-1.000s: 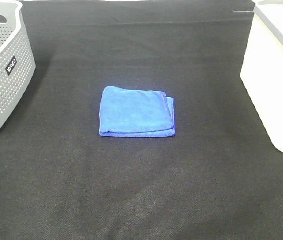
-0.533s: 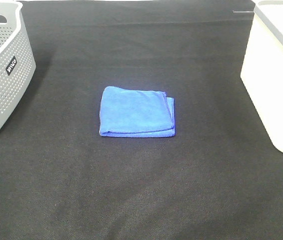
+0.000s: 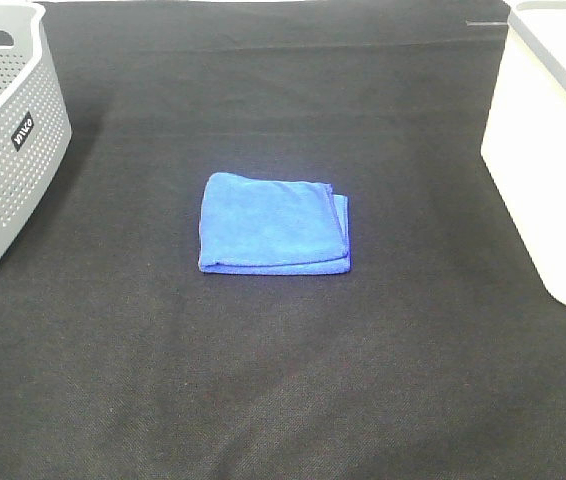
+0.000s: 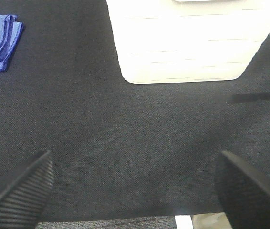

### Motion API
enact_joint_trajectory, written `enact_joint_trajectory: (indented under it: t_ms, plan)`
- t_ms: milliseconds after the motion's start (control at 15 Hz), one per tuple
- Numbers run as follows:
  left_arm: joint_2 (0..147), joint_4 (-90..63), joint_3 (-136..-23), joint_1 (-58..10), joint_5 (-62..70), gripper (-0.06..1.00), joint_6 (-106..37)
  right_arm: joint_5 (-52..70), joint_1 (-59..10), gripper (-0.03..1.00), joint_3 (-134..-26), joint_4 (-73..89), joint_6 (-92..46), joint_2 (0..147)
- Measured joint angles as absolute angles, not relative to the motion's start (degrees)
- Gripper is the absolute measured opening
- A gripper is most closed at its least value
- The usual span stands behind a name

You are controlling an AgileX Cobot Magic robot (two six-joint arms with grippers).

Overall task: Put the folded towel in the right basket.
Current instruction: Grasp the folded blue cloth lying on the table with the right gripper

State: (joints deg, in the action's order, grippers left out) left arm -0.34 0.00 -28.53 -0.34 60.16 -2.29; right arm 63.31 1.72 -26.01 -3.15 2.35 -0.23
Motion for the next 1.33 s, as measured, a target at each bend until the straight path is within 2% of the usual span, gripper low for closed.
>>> enact_joint_trajectory:
  t_ms: [1333]
  plan:
    - [-0.34, 0.0, -28.53, -0.34, 60.16, 0.99, -2.29, 63.31, 1.72, 0.9, -26.01, -3.84, 2.46, -0.23]
